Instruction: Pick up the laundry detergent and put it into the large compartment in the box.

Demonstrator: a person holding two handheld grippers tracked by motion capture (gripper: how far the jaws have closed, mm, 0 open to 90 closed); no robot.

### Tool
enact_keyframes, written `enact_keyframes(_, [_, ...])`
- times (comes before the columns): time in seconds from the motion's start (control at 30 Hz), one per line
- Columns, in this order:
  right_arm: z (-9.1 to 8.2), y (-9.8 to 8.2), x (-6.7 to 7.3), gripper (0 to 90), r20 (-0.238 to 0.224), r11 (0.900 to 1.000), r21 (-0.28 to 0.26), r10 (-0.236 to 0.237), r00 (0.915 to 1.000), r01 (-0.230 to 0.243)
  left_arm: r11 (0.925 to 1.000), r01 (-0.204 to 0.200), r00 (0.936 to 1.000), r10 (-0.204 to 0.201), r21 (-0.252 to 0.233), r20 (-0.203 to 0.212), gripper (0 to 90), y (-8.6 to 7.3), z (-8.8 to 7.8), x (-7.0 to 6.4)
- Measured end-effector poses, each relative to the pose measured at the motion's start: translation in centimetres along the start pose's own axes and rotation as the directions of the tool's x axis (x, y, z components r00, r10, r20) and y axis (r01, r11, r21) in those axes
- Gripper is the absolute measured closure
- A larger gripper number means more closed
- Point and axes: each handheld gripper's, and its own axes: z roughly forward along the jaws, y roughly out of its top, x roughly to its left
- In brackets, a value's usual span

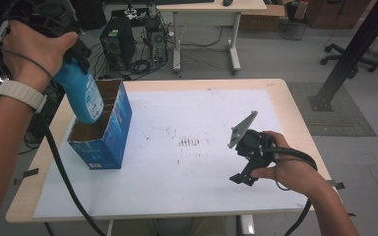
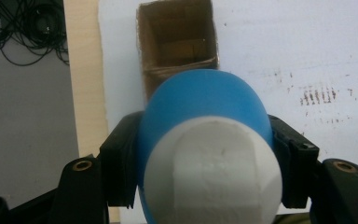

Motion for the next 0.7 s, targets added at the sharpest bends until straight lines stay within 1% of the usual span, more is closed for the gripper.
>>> enact_keyframes(0.13, [0.1, -0.1, 0.0, 10.2, -0.001, 1.0, 0.003, 0.004, 1.0, -0.004, 1.0, -0.002, 1.0, 0.002, -0.002, -0.007, 37.4, -0.1, 0.7, 0.2])
enact_keyframes(0.4, [0.3, 0.0, 0.0, 10.2, -0.004, 1.0, 0.002, 0.004, 1.0, -0.004, 1.0, 0.006, 0.9999, -0.006, 0.002, -0.011, 37.4, -0.3, 2.3, 0.4])
enact_keyframes(0.53, [0.4, 0.0, 0.0, 10.2, -0.005, 1.0, 0.005, 0.005, 1.0, -0.005, 0.9999, 0.009, 1.0, -0.009, 0.004, -0.003, 37.4, -0.4, 3.1, 0.5])
enact_keyframes(0.7, [0.4, -0.1, -0.1, 10.2, -0.003, 1.0, 0.004, 0.006, 1.0, -0.006, 0.9999, 0.009, 1.0, -0.009, 0.012, -0.004, 37.4, -0.6, 4.2, 0.6])
